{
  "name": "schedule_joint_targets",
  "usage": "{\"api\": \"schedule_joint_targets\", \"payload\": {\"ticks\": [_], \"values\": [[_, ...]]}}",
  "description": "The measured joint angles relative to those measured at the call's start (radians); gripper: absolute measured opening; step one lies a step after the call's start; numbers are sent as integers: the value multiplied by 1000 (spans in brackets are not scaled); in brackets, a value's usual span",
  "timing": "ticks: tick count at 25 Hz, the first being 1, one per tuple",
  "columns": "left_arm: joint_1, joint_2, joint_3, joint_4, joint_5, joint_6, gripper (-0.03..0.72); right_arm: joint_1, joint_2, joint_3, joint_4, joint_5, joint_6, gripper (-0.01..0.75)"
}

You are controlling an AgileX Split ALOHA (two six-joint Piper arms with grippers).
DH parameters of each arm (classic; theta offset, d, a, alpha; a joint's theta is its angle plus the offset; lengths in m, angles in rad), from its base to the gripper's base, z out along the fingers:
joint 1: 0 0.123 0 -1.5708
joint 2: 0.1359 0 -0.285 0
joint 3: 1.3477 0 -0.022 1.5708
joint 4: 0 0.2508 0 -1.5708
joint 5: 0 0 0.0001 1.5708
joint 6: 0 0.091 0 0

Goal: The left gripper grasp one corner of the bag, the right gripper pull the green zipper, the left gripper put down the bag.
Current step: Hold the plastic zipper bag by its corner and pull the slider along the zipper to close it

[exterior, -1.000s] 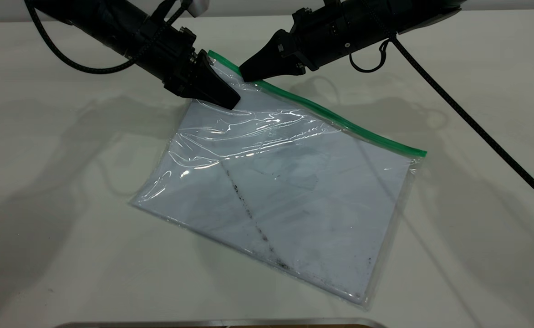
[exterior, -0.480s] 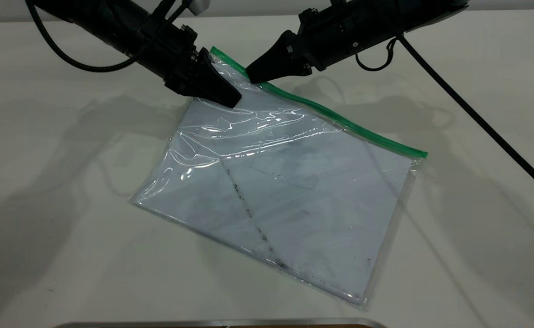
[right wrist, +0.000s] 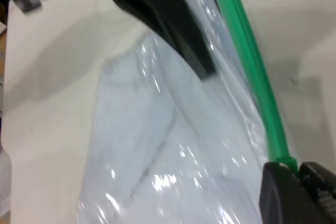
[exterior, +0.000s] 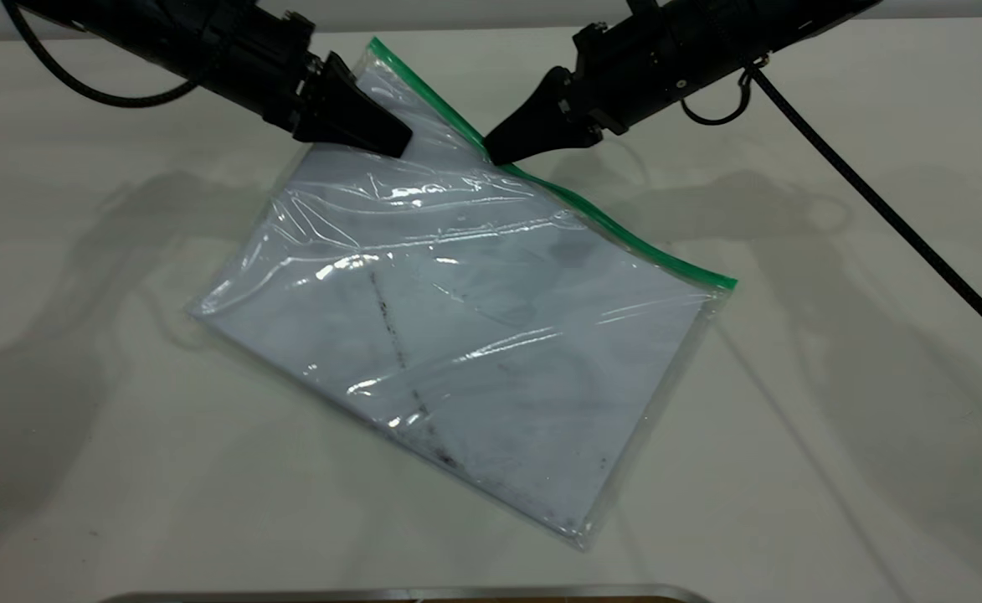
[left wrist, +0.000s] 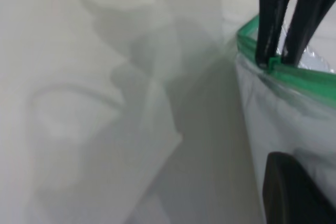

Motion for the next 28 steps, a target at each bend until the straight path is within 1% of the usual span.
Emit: {"api": "schedule_joint_targets", "payload": {"ticks": [4,8,13,17,23,28], "values": [[23,0,0,-27,23,1,65,-24,0,0,-61,-37,0,44],[43,0,0,-90,42,19,65,-44,0,0,-113,-75,0,44],[53,0,0,-166,62,55,65,-45,0,0,-164,-113,0,44],[61,0,0,-205,70,59,65,-45,0,0,-246,-131,24,47],[90,0,0,-229,74,62,65,-58,-2,0,-401,-129,135,48],[98,0,0,-233,85,62,65,-78,-2,0,-485,-75,205,48]]}}
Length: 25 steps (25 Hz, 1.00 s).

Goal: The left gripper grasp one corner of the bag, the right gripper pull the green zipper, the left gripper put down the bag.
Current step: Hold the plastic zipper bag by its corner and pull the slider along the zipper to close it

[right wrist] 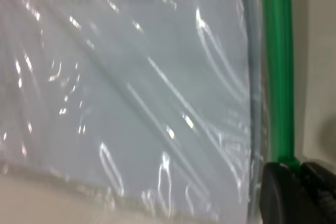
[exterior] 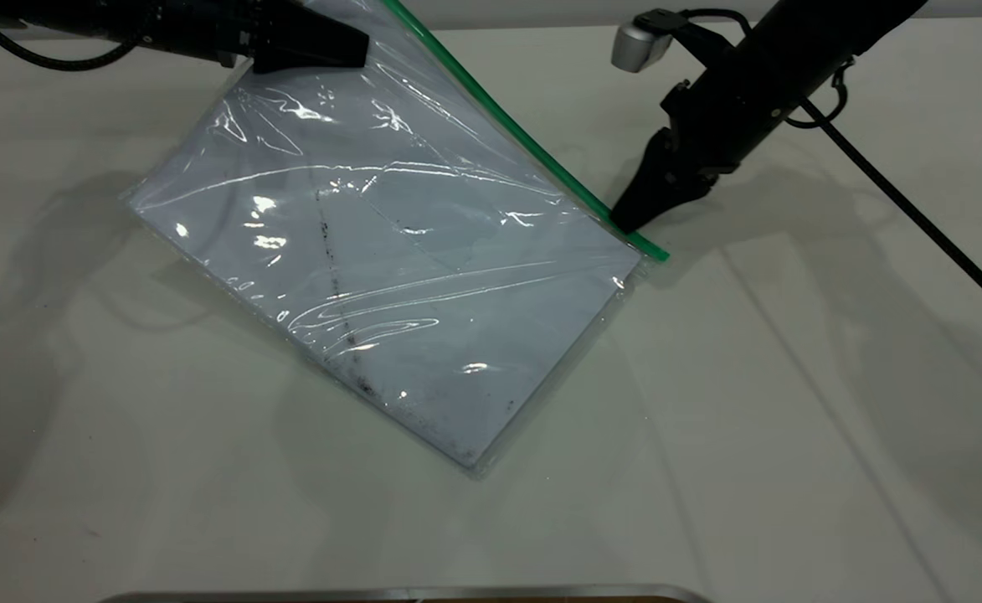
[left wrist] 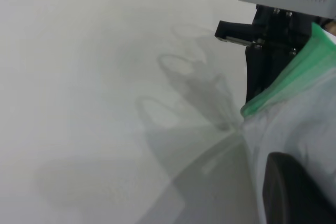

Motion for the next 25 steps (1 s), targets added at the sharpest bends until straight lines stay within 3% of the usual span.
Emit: {"api": "schedule_joint_targets", "payload": {"ticks": [7,25], "values": [[4,0,0,-4,8,0,65,-8,0,0,-85,80,16,51],[7,0,0,13,11,-10,65,-12,-1,0,-115,116,67,84]]}}
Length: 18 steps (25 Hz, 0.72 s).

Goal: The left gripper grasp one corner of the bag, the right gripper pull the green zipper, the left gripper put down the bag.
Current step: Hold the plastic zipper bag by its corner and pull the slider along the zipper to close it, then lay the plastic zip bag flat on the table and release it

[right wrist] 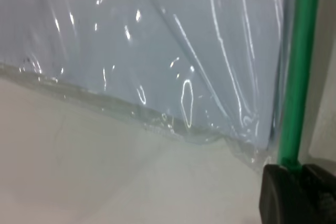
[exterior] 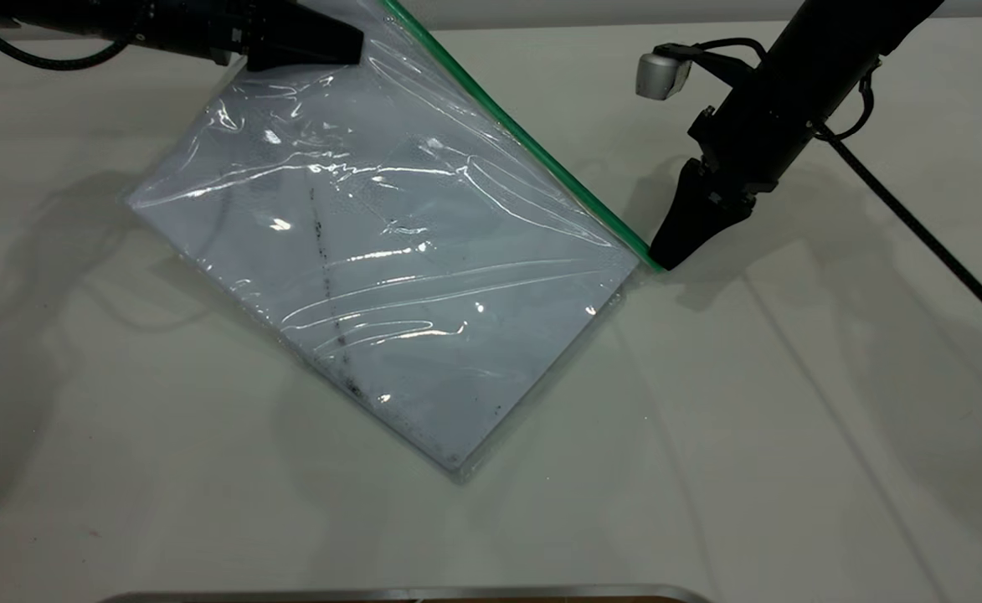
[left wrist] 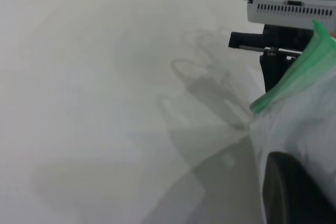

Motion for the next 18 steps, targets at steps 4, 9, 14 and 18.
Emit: {"api": "schedule_joint_targets", "payload": {"ticks": [4,9,14,18], "values": [[-3,-1,0,42,-21,-78,69,-1,-38,-4,11,0,10,212],[-59,18,0,75,-157,-253,120,-1,-176,-54,55,108,82,365],[-140,46,0,82,-251,-386,277,-1,-353,-76,102,183,268,377],[-160,42,0,83,-251,-462,448,-1,-504,-76,81,198,451,377]]}}
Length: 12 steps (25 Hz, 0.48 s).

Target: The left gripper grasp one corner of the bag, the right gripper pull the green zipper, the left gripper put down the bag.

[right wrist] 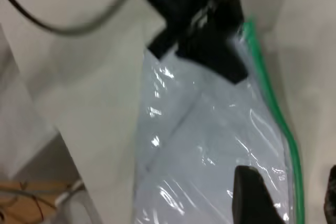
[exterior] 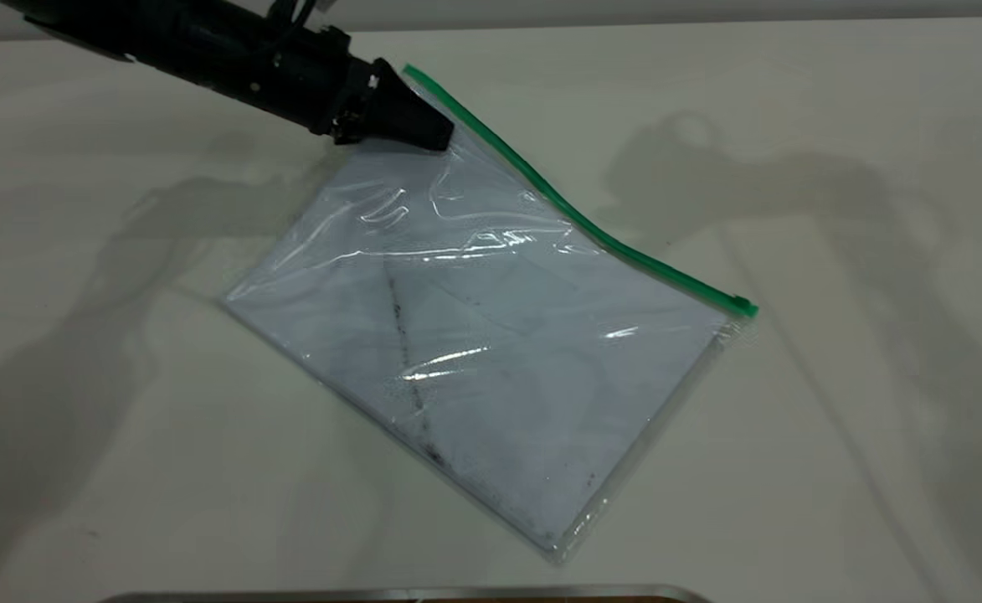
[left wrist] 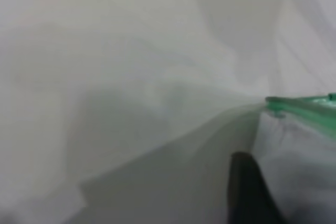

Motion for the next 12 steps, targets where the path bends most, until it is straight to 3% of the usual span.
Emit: {"api": "schedule_joint_targets", "payload": {"ticks": [4,12], "values": [[30,-68,0,16,14,-162,518,0,-157,0,-110,15,202,377],[124,-410,0,177,145,-359,523,0,-551,53,-397,32,452,377]]}}
